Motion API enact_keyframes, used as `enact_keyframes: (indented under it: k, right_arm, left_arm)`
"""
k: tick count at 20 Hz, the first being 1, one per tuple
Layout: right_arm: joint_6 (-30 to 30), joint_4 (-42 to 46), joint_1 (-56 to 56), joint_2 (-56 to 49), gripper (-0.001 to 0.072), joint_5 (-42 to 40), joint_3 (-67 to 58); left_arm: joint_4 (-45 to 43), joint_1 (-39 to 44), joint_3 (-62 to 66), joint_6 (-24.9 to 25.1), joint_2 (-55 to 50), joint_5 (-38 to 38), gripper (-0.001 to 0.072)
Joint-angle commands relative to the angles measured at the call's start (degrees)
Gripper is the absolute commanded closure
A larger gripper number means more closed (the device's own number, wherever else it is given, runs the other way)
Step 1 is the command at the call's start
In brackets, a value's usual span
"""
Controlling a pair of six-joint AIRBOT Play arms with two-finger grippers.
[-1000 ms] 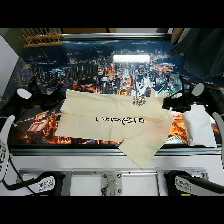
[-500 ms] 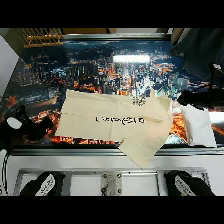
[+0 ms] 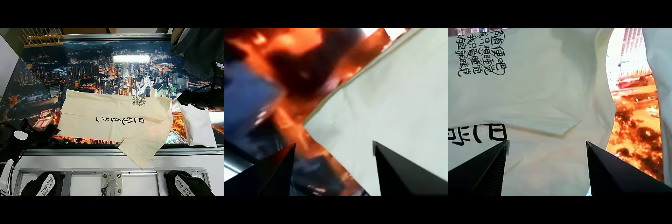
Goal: Fold the clothes and pants, and hang the long-sleeved shirts on hangers.
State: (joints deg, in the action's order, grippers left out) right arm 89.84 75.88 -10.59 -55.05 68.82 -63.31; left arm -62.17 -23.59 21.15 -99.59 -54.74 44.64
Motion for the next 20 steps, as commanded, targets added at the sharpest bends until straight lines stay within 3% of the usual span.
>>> enact_keyframes:
  k: [1,5,6,7,8,10,11,14,20]
  right_arm:
    - [0.0,-0.2,0.0,0.0,0.0204,0.0,-0.1]
    - [0.2,-0.3,0.0,0.0,0.0203,0.0,-0.1]
    - [0.2,-0.4,0.0,0.0,0.0203,0.0,-0.1]
    - [0.2,-0.9,0.0,0.0,0.0202,0.0,-0.1]
    - [0.2,-1.6,0.0,0.0,0.0202,0.0,-0.1]
    - [0.2,-2.6,0.0,0.0,0.0202,0.2,-0.1]
    - [-0.3,-2.5,-0.1,0.0,0.0202,0.9,0.0]
    - [-3.1,-2.5,-2.6,1.0,0.0202,5.9,4.2]
    - [-2.7,-3.0,-13.9,3.9,0.0200,6.8,31.9]
  left_arm:
    - [2.5,-0.1,-0.4,0.2,-2.8,-1.5,0.0203]
    - [7.5,0.0,2.5,5.4,-6.9,-1.1,0.0204]
    - [8.7,0.7,3.3,6.3,-7.3,-1.1,0.0245]
    - [8.7,2.4,4.1,6.3,-8.0,-1.2,0.0350]
    - [8.7,4.2,4.8,6.3,-8.8,-1.4,0.0403]
    - [7.6,8.3,6.5,6.3,-10.8,-1.6,0.0656]
    - [7.6,9.6,7.7,6.4,-11.7,-1.2,0.0702]
    - [3.8,10.0,10.1,6.4,-10.5,2.6,0.0702]
    - [-9.6,9.9,10.0,6.6,0.9,13.4,0.0702]
